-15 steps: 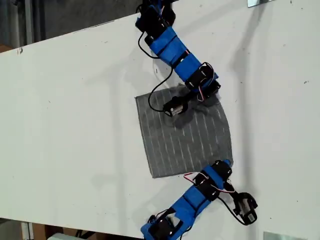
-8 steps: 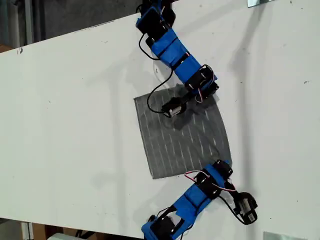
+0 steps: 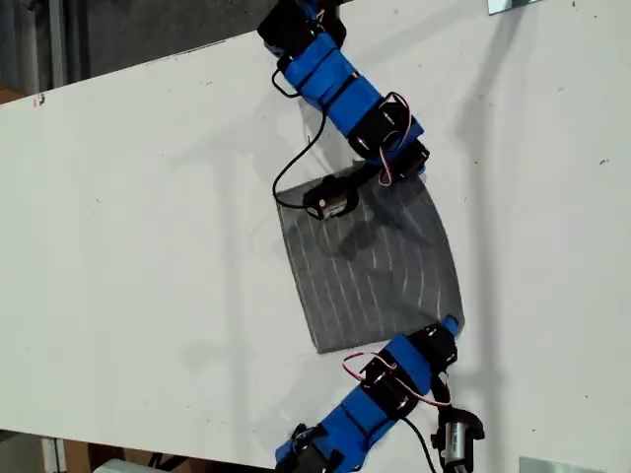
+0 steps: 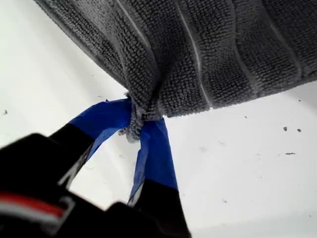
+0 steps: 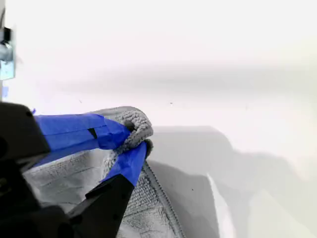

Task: Grasp corners of a square towel and fold twice.

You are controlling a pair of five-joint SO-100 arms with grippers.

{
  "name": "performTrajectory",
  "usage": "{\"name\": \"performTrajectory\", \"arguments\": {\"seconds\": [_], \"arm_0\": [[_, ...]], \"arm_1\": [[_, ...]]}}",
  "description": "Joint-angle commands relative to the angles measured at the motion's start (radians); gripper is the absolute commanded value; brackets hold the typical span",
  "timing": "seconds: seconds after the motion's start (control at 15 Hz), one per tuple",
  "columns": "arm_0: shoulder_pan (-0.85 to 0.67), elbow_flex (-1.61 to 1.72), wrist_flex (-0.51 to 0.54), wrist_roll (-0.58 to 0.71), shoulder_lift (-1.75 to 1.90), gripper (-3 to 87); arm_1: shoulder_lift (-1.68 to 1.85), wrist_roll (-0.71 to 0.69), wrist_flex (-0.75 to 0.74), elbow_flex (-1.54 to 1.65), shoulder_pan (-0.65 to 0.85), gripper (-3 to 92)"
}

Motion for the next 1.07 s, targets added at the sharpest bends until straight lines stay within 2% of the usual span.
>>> {"name": "performTrajectory", "arguments": {"seconds": [0.0, 0.13, 0.27, 0.4, 0.6, 1.0], "arm_0": [[-0.018, -0.02, -0.021, 0.046, 0.156, -0.3], [-0.035, 0.017, -0.008, 0.041, 0.23, -0.3], [-0.092, 0.104, 0.057, -0.026, 0.285, -0.3], [-0.173, 0.264, 0.06, -0.087, 0.345, -0.3], [-0.253, 0.483, -0.044, -0.078, 0.499, -0.3], [-0.38, 1.137, -0.316, -0.218, 0.891, -0.3]], "arm_1": [[0.132, -0.02, 0.006, -0.058, -0.008, -0.1], [0.19, -0.055, 0.009, -0.051, 0.028, -0.1], [0.239, -0.087, 0.018, -0.005, 0.098, -0.1], [0.255, -0.137, 0.018, 0.005, 0.169, -0.1], [0.316, -0.218, 0.002, 0.063, 0.29, -0.1], [0.382, -0.333, -0.061, 0.308, 0.543, -0.1]]}}
